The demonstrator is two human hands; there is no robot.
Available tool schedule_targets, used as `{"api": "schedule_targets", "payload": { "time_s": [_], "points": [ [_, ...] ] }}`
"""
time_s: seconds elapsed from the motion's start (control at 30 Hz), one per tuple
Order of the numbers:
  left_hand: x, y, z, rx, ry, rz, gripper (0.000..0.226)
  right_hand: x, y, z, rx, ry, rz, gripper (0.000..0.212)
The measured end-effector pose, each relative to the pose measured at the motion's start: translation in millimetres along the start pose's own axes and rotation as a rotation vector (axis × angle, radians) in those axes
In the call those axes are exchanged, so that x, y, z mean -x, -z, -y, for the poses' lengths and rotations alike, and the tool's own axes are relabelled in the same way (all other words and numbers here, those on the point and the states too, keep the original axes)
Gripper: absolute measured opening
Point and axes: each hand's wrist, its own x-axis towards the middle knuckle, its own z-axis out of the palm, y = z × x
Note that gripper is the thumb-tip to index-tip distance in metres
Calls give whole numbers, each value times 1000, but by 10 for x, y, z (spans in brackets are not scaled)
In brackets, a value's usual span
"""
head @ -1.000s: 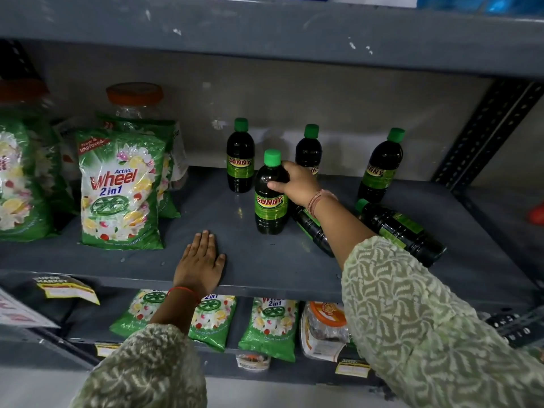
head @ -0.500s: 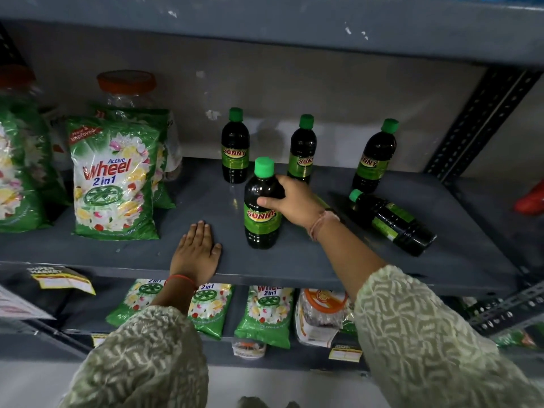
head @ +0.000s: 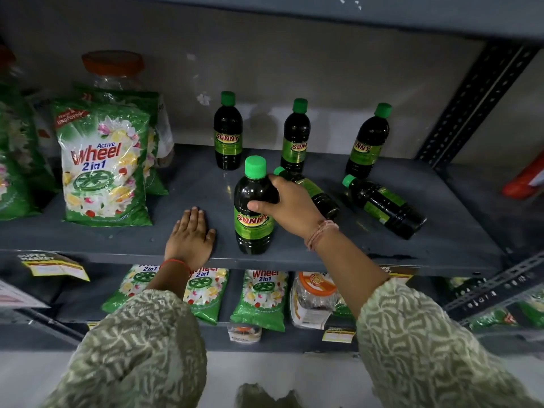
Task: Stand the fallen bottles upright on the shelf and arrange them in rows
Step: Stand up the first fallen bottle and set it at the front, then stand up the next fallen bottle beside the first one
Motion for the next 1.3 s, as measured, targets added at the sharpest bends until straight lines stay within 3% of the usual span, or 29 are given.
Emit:
{"api": "schedule_targets", "payload": {
  "time_s": [0.13, 0.2, 0.27, 0.37, 0.47, 0.6, 0.73, 0.97, 1.1, 1.17, 1.3],
  "points": [
    [-31, 23, -16, 26, 11, 31, 57, 41, 136, -100, -209, -128, -8, 83],
    [-42, 19, -36, 40, 30, 22, 57, -9, 333, -161, -251, -164, -128, 71],
    [-28, -11, -46, 33, 32, -24, 57, -165, 499, -304, -125, -265, -182, 59],
    [-17, -46, -31, 32, 33, -57, 57, -428, 512, -594, 310, -477, 30, 66],
    [-35, -60, -26, 19, 37, -66, 57, -599, 386, -843, 268, -540, 61, 64],
    [-39, -57, -42, 20, 42, -66, 71, -638, 273, -986, 29, -498, -242, 76],
    [-26, -63, -24, 0, 42, -53, 75, -539, 234, -947, -314, -386, -503, 68],
    [-41, -45, -37, -26, 35, -33, 58, -399, 114, -989, -282, -344, -553, 80],
    [-30, -46, -36, -44, 19, -48, 74, -421, 241, -805, -165, -309, -727, 95],
    [-30, -43, -36, -38, 21, -44, 75, -489, 378, -708, -67, -259, -758, 80],
    [-36, -43, -45, -52, 31, -37, 61, -577, 565, -634, -7, -252, -607, 48]
  ]
}}
